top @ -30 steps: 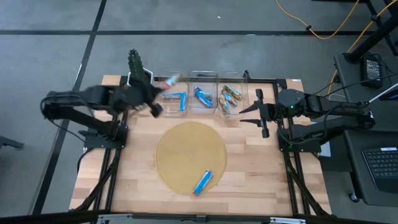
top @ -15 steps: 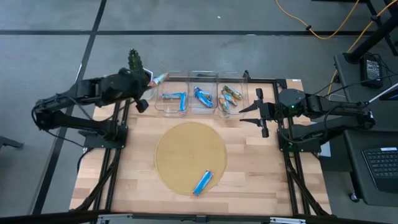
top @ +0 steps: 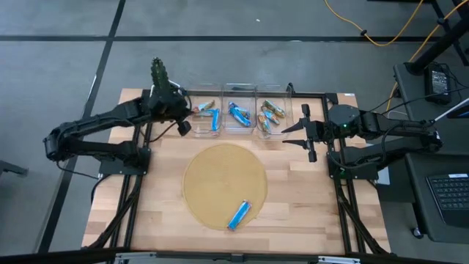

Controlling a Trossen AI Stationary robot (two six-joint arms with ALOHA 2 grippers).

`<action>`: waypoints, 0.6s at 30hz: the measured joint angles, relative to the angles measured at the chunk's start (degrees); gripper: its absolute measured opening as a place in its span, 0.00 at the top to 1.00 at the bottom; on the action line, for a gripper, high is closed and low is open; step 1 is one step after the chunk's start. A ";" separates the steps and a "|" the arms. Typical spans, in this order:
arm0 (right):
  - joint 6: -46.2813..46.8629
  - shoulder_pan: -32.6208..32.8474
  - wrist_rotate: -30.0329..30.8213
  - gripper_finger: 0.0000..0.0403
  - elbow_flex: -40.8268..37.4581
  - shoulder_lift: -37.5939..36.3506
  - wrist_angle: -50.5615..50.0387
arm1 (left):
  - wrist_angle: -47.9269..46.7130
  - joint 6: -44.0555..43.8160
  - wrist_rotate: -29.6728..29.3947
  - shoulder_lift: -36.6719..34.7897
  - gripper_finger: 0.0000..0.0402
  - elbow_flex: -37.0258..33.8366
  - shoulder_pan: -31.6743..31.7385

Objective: Pick and place Granola Bars by type
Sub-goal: Put the red granola bar into the left transparent bin

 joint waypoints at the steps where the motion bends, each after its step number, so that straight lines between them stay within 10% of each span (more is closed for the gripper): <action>1: -0.02 -0.12 0.00 0.65 0.00 0.00 -0.02 | 0.26 -0.02 0.06 0.49 0.99 -0.16 0.62; 18: -0.20 -3.22 0.00 0.65 0.00 0.00 -0.02 | 11.70 -2.36 8.91 9.18 0.99 -0.45 3.73</action>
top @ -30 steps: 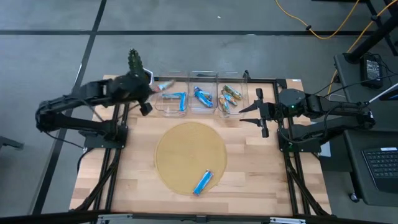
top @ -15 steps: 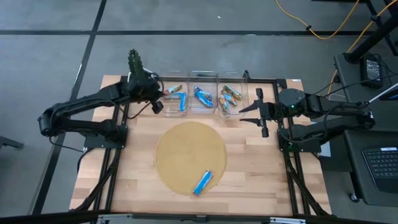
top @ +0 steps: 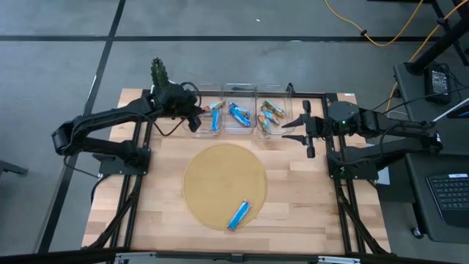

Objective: Pick and place Granola Bars by type
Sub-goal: Put the red granola bar into the left transparent bin

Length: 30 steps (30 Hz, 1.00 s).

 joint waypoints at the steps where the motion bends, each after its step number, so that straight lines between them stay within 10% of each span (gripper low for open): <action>1: 0.00 -0.20 0.00 0.65 0.00 0.00 -0.02 | -0.08 0.00 -0.54 0.29 0.99 0.00 0.00; 30: -0.02 -7.16 -0.02 0.65 0.00 0.70 0.02 | -7.16 -0.15 -8.84 1.71 0.99 -2.15 1.53</action>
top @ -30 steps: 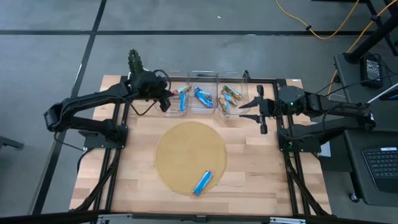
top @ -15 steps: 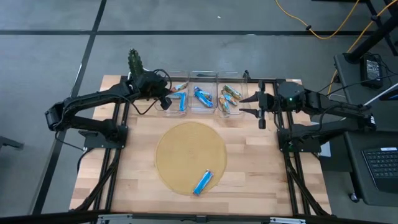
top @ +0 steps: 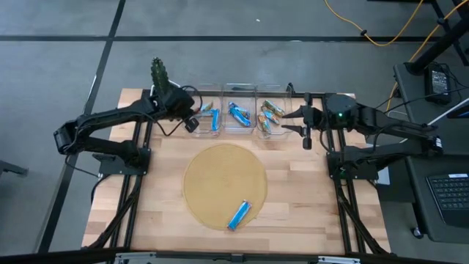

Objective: Pick and place Granola Bars by type
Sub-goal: Put the red granola bar into the left transparent bin

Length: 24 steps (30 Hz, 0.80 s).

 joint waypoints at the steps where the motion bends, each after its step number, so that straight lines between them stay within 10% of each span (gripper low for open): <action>1: 0.01 -0.10 0.00 0.65 0.00 0.28 0.00 | 0.34 0.29 0.00 -0.02 0.99 -0.37 -0.04; 24: 3.27 -0.14 -1.99 0.65 0.00 5.27 -1.30 | 1.57 3.40 10.07 -0.07 0.60 3.69 -2.25</action>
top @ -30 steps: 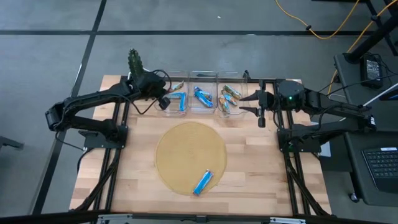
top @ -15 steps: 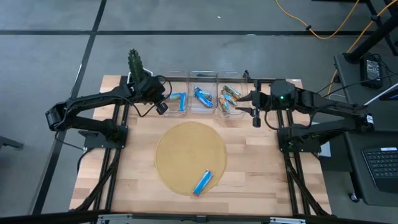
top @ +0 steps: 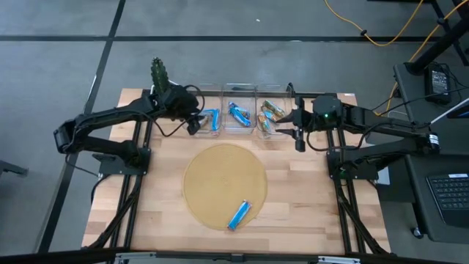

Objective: Pick and place Granola Bars by type
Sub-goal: Put the red granola bar into the left transparent bin

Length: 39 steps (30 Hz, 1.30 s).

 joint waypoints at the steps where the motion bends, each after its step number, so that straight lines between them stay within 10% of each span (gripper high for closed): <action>1: -0.03 0.00 -0.14 0.65 0.00 -0.02 -0.28 | 0.02 0.10 0.02 0.00 0.61 0.61 -0.74; 14: -3.08 1.37 -18.22 0.65 0.00 -0.02 -3.42 | 0.03 -1.25 -2.06 0.00 0.66 4.50 -9.70; 26: -3.98 15.04 -17.81 0.63 4.03 6.40 -3.79 | 0.00 -4.02 -6.75 -0.02 0.67 4.69 -17.68; 39: -11.94 24.92 -9.86 0.26 12.82 27.74 -9.70 | -0.74 -3.83 -6.84 -0.02 0.67 4.69 -21.28</action>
